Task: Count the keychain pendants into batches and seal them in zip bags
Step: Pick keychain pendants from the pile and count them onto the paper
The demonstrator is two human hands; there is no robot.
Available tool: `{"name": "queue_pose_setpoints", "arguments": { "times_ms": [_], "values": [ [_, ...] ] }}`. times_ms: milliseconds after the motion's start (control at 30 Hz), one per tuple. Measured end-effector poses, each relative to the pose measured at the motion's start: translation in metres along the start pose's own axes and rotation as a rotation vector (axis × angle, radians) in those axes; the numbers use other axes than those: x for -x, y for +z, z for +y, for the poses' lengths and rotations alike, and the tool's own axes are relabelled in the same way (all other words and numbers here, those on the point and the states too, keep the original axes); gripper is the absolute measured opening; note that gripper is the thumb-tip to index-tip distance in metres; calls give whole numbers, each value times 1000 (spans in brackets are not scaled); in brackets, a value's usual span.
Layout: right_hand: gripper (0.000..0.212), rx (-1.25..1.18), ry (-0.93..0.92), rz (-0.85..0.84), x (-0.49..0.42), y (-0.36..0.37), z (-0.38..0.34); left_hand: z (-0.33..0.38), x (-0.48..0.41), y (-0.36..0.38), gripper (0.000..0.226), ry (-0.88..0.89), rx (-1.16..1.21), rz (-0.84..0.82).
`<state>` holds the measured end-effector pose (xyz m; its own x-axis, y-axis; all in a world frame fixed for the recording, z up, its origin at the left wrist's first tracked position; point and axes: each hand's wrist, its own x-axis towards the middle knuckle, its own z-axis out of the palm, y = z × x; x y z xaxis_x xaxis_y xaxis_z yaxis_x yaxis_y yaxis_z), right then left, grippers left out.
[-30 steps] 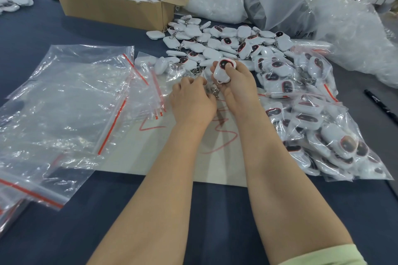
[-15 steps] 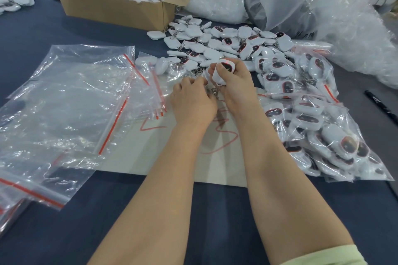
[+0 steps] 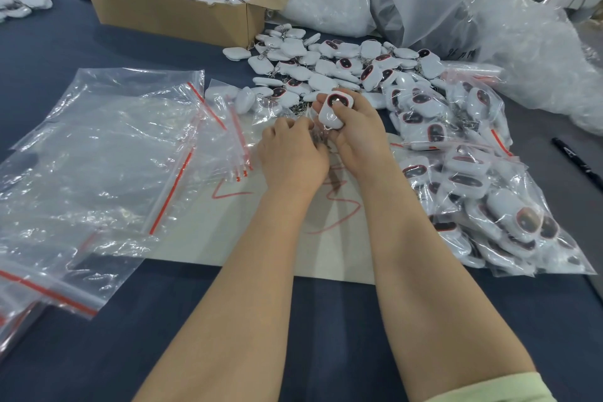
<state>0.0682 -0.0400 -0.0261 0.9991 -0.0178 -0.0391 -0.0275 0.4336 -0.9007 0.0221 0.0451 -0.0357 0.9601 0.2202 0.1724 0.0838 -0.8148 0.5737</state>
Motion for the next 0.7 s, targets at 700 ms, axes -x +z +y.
{"name": "queue_pose_setpoints", "arguments": {
  "times_ms": [700],
  "values": [
    [20, 64, -30, 6, 5, 2, -2, 1, 1, -2, 36, -8, -3, -14]
  ]
}}
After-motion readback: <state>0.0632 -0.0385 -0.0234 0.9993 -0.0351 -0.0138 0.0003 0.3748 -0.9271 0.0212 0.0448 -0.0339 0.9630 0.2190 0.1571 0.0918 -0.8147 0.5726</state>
